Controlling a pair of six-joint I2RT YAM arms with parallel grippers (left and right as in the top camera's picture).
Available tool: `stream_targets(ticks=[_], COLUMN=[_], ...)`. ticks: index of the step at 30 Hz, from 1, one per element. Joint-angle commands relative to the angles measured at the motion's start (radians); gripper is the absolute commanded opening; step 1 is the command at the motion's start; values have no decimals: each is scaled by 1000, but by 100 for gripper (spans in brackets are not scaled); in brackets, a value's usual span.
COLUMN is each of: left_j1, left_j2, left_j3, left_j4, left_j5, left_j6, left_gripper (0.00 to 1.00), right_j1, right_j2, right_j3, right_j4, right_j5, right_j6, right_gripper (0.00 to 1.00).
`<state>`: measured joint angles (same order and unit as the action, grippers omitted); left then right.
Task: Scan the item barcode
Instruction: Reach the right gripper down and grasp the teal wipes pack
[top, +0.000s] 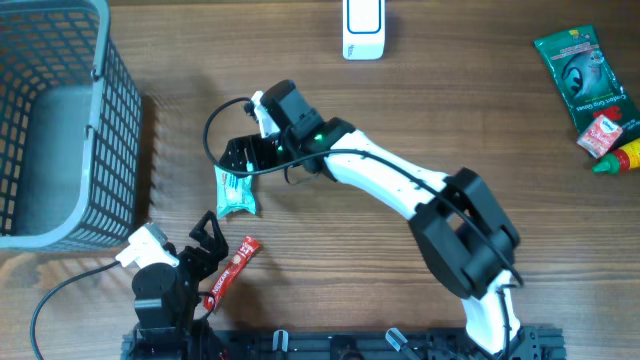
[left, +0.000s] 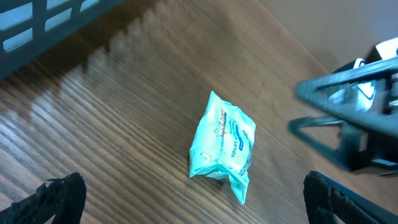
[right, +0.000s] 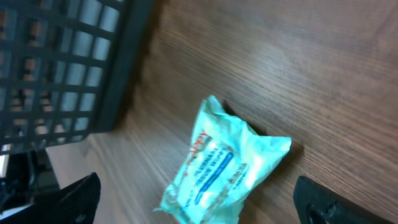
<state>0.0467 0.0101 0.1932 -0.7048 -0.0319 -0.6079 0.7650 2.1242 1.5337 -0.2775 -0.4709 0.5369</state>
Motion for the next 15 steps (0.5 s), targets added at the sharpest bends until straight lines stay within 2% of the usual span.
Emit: stream_targets(ticks=[1, 10, 15], left_j1=[-6, -6, -6], left_j2=[-1, -1, -1], left_j3=[-10, -10, -10], left_j4=[-1, -1, -1], left_j5=[-10, -10, -11], left_j6=[-6, -6, -6], left_gripper=[100, 100, 100], right_j1=[-5, 9, 32], right_j2=[62, 131, 193], right_j3=[-5, -5, -5], right_j4=[11, 8, 32], right_j5=[-51, -100, -108], right_j6=[45, 57, 123], right_gripper=[97, 97, 85])
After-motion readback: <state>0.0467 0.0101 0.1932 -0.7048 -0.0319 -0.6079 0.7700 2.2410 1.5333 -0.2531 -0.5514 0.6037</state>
